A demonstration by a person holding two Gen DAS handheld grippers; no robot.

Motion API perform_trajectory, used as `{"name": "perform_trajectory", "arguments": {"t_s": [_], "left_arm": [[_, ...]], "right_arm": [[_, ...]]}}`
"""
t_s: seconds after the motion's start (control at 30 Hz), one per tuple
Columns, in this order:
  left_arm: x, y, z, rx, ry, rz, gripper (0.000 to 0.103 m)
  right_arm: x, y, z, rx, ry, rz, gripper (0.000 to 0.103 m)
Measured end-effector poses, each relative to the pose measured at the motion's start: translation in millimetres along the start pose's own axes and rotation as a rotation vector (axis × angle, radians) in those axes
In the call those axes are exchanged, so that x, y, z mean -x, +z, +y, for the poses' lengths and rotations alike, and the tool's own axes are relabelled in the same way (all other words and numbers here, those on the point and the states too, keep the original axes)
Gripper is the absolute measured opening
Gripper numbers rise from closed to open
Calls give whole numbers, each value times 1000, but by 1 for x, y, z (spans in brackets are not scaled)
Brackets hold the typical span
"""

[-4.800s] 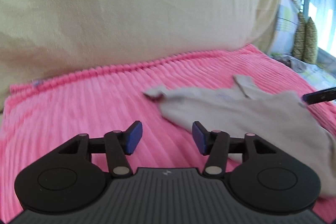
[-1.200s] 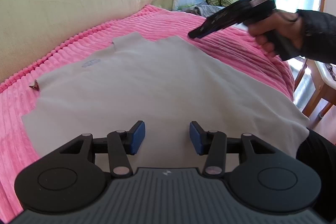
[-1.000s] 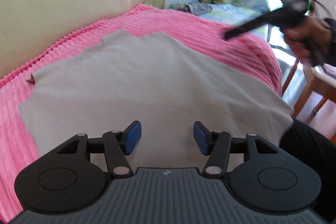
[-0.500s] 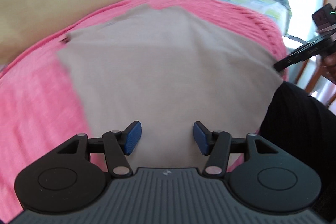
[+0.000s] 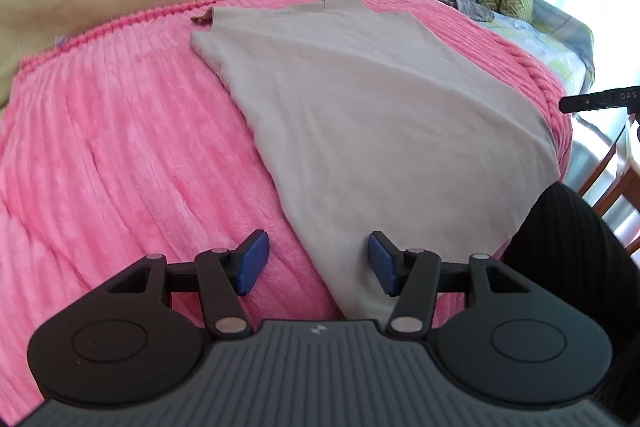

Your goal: Fold clothes

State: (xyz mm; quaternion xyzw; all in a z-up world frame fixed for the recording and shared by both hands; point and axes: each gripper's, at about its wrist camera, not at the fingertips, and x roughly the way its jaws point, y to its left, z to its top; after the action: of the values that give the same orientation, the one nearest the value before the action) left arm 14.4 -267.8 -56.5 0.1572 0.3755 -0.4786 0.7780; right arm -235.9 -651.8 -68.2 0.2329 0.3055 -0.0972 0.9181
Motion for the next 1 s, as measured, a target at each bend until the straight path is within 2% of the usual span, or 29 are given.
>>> {"name": "perform_trajectory", "arguments": {"t_s": [0.07, 0.13, 0.23, 0.27, 0.3, 0.37, 0.47, 0.57, 0.6, 0.7, 0.9, 1.0], "left_arm": [[4, 1, 1, 6, -19, 5, 4], [9, 1, 1, -1, -26, 10, 5], [19, 13, 16, 1, 3, -9, 25], [20, 19, 24, 14, 14, -22, 41], [19, 28, 32, 25, 36, -39, 49], [14, 50, 45, 42, 67, -78, 51], [-9, 93, 70, 52, 68, -129, 51], [-37, 131, 90, 58, 59, -155, 51], [-57, 154, 101, 61, 62, -165, 52], [-93, 189, 118, 38, 79, -165, 52], [-173, 236, 151, -17, 131, -152, 53], [-200, 246, 166, -9, 109, -154, 56]], "right_arm": [[-6, 7, 8, 30, 21, 3, 35], [-13, 11, 16, 48, 31, 2, 39], [-25, 30, 20, 67, 62, -9, 40], [-29, 36, 21, 73, 73, -13, 41], [-31, 42, 22, 76, 80, -16, 41], [-43, 57, 21, 81, 93, -27, 42], [-68, 87, 19, 99, 118, -42, 42], [-98, 121, 18, 113, 141, -54, 42], [-111, 136, 17, 115, 148, -57, 43], [-148, 175, 5, 88, 158, -71, 44], [-230, 230, -32, 5, 149, -73, 44], [-265, 241, -45, -26, 151, -51, 44]]}}
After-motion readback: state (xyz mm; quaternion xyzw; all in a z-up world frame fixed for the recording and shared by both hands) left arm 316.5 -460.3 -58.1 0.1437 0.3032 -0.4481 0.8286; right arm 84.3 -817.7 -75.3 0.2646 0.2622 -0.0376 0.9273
